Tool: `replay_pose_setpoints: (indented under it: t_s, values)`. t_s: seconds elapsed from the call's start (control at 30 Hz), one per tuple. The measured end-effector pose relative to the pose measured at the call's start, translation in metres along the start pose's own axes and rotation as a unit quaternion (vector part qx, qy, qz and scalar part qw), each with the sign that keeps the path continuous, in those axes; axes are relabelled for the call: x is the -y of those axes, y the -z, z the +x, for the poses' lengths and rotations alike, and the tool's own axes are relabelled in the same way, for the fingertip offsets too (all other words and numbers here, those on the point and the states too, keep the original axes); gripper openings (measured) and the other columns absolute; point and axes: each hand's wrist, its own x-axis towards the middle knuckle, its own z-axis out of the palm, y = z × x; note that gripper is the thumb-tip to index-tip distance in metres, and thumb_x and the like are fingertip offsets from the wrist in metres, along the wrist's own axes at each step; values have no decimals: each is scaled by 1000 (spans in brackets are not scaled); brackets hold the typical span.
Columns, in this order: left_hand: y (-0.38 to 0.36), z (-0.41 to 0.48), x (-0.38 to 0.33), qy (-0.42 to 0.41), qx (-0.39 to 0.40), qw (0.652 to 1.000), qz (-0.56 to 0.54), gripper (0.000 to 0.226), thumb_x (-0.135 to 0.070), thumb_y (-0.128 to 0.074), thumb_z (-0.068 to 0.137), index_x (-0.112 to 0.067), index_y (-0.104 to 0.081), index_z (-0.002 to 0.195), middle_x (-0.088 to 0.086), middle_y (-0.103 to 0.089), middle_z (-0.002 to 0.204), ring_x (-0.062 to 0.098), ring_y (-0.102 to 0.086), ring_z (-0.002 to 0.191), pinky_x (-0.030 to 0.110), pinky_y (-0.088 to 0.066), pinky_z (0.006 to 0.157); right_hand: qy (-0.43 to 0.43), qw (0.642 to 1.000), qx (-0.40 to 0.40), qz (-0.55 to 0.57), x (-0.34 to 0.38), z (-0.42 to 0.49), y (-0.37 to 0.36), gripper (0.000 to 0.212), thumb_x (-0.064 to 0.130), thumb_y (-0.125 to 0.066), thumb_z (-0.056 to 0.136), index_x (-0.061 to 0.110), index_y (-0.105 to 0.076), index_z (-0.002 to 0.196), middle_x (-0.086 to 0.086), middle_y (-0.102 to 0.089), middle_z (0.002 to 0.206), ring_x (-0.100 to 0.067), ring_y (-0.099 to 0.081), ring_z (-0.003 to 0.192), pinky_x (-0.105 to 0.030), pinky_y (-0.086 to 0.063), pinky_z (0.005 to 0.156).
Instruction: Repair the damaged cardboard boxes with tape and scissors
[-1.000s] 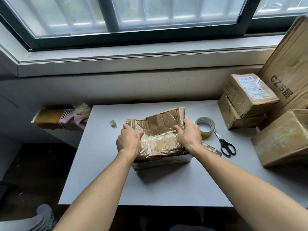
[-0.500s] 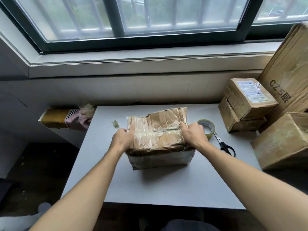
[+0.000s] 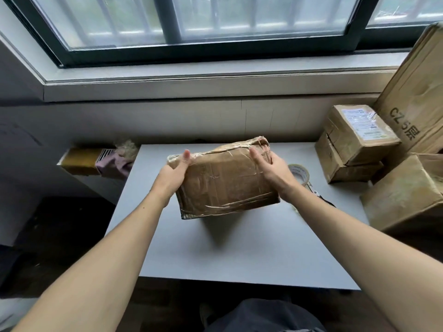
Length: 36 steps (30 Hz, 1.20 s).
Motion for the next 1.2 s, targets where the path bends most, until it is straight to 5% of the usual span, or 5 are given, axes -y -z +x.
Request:
replay_pose_setpoints:
  t_s: [0.17, 0.33, 0.57, 0.7, 1.2]
  values:
    - [-4, 2, 8, -61, 35, 997, 24, 42, -55, -79, 74, -25, -72, 103, -14, -73, 100, 8, -67, 100, 25, -51, 85, 17, 999, -1, -36, -30, 8, -3, 75, 63, -87, 57, 27, -63, 119, 11, -72, 112, -7, -68, 104, -39, -55, 98]
    - [-5, 10, 25, -24, -9, 997, 69, 79, -87, -69, 50, -29, -71, 104, -13, -74, 99, 13, -68, 97, 40, -57, 89, 33, 996, -59, -65, -38, 2, -15, 42, 51, -76, 78, 23, -71, 109, 7, -75, 101, -14, -69, 98, -42, -55, 93]
    - [9, 13, 6, -65, -43, 996, 41, 64, -67, -70, 76, -24, -51, 120, -11, -59, 111, 12, -56, 104, 30, -47, 88, 37, 999, -23, 23, -21, 12, -11, 14, 32, -74, 88, 25, -67, 98, 1, -74, 101, -20, -70, 100, -45, -56, 93]
    - [14, 27, -8, -40, -48, 998, 0, 62, -74, -36, 90, -15, -47, 108, -5, -55, 96, 19, -53, 97, 35, -39, 76, 70, 997, -18, 16, -3, 27, -12, 30, 9, -73, 85, 22, -56, 106, -2, -70, 107, -14, -66, 100, -36, -54, 94]
    - [14, 67, 38, 23, -13, 1000, -10, 52, -35, -63, 93, -13, -43, 135, -1, -57, 124, 16, -54, 111, 29, -42, 87, 29, 988, -16, -153, -4, 32, -42, 29, 22, -49, 100, 23, -63, 125, 4, -68, 98, -19, -59, 88, -29, -44, 76]
